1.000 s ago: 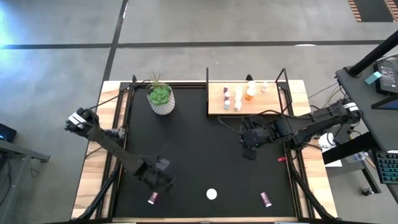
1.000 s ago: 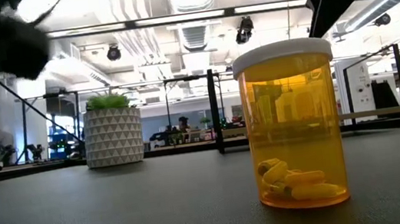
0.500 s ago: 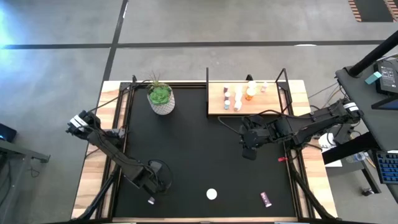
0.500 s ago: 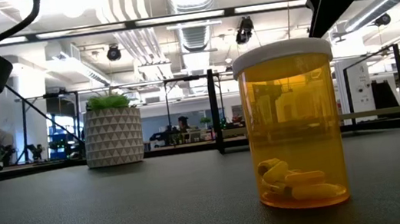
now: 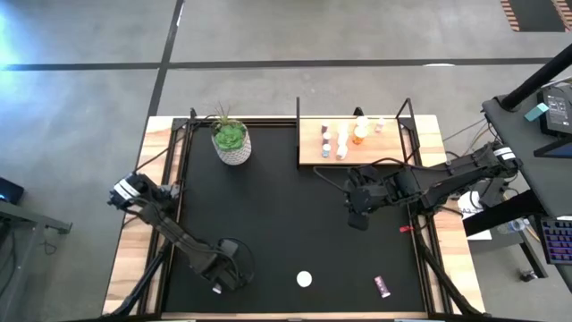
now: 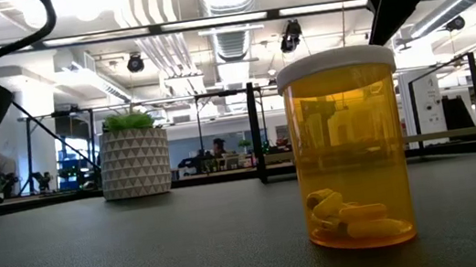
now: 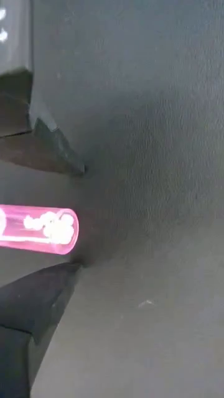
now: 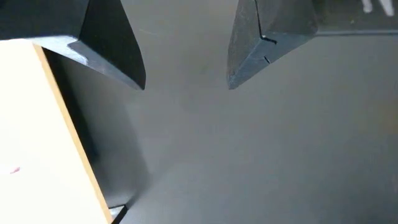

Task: Pick and place medicine bottles onto shelf by color
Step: Put the left pink pill bottle on the shelf aligned with the other pink pill bottle

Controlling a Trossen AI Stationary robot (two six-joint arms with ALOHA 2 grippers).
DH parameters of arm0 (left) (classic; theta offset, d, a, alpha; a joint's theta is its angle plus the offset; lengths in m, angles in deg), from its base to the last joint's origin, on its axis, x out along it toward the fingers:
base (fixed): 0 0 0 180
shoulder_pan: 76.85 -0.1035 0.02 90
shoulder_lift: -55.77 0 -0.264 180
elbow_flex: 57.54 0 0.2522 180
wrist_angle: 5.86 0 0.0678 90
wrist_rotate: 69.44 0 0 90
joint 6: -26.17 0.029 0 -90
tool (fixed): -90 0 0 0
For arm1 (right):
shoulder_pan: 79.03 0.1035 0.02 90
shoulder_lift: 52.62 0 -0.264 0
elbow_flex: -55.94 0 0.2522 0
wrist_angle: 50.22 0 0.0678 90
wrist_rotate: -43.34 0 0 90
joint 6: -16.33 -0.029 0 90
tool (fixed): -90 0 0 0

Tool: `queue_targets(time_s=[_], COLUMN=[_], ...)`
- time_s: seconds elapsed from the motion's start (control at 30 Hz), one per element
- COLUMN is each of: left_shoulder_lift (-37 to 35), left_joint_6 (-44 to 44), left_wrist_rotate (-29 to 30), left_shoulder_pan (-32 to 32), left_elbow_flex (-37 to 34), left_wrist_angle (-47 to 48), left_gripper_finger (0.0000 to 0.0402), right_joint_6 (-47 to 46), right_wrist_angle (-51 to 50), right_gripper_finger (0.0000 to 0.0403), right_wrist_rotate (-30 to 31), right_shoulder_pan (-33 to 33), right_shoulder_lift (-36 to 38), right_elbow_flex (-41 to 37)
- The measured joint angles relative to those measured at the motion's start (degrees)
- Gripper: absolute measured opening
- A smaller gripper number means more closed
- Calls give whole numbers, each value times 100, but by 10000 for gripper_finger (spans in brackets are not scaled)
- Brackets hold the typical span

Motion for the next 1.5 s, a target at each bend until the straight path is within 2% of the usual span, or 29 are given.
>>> queue_targets(time_s=[0.23, 0.5, 0.63, 0.77, 0.87, 0.93, 1.1, 1.2, 1.27, 1.37, 1.5], left_shoulder_lift=[34, 38, 38, 12, -38, -107, -305, -420, -430, -423, -396], left_joint_6=[32, 57, 151, 172, 352, 587, 1462, 2828, 4116, 6264, 9228], left_wrist_rotate=[-215, -11, 87, 485, 1276, 2114, 5141, 6803, 7629, 8279, 8065], left_shoulder_pan=[28, 35, 33, 25, -6, -68, -240, -305, -339, -436, -702], left_elbow_flex=[190, 256, 262, 291, 355, 419, 657, 702, 698, 664, 605], left_wrist_angle=[138, 127, 126, 125, 124, 128, -52, -837, -1728, -3381, -5461], left_gripper_finger=[167, 94, 76, 74, 77, 77, 77, 77, 77, 77, 77], right_joint_6=[-125, -125, -125, -125, -125, -123, -72, -43, 52, 276, 569], right_wrist_angle=[-47, -50, -51, -52, -53, -54, -61, -106, -111, -102, -54], right_gripper_finger=[215, 215, 215, 215, 215, 215, 215, 215, 215, 215, 215], right_wrist_rotate=[-69, -70, -69, -68, -68, -68, -66, -42, 81, 583, 1421], right_shoulder_pan=[2, 2, 0, 1, 1, 2, 0, 0, 2, 0, 0], right_shoulder_lift=[0, 0, 0, 0, 0, 0, 0, 0, 0, 0, 0], right_elbow_flex=[-2, -7, -7, -7, -7, -9, -9, -11, -15, -15, -15])
